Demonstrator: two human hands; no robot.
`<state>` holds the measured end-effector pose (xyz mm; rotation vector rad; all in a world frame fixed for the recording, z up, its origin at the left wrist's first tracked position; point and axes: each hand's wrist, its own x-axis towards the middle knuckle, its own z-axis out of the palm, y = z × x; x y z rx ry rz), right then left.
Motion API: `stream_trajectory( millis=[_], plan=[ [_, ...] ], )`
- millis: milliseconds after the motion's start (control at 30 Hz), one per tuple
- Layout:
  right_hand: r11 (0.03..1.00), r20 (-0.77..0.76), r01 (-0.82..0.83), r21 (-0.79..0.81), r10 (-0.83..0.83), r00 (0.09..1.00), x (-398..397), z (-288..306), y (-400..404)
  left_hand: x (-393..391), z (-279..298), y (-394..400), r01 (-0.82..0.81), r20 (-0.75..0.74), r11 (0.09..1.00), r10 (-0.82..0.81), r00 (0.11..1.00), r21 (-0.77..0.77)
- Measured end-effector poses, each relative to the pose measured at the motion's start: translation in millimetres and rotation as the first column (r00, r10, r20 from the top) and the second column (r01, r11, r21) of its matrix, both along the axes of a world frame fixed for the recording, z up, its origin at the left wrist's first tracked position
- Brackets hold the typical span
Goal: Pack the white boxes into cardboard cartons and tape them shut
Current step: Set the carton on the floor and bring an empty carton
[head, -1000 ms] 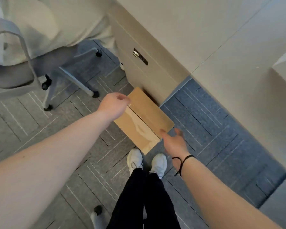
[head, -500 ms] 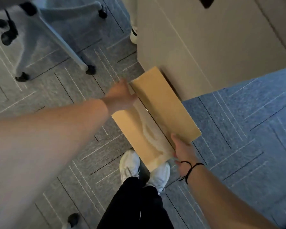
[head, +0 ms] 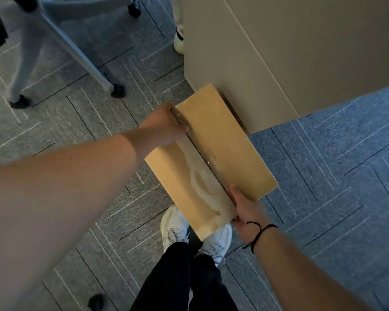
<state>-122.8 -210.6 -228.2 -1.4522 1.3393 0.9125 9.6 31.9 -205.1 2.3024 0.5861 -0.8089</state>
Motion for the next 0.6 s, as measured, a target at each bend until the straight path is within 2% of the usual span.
stream_trajectory(
  millis=[167,300,467,600],
  plan=[
    [0.999,0.003,-0.018,0.030,0.018,1.000,-12,36,-1,-13,30,2,-0.010,0.014,1.000,0.009,1.000,0.021],
    [0.999,0.022,-0.050,-0.003,0.050,0.998,-17,85,5,-28,74,6,-0.070,-0.053,0.997,0.071,0.996,0.024],
    [0.996,0.038,-0.092,0.005,0.092,0.995,-23,142,5,-46,159,16,-0.114,-0.034,0.990,0.117,0.993,0.086],
    [0.996,0.079,-0.071,0.056,0.066,0.995,-17,223,16,-56,229,29,-0.184,0.009,0.980,0.184,0.983,0.072]
  ],
)
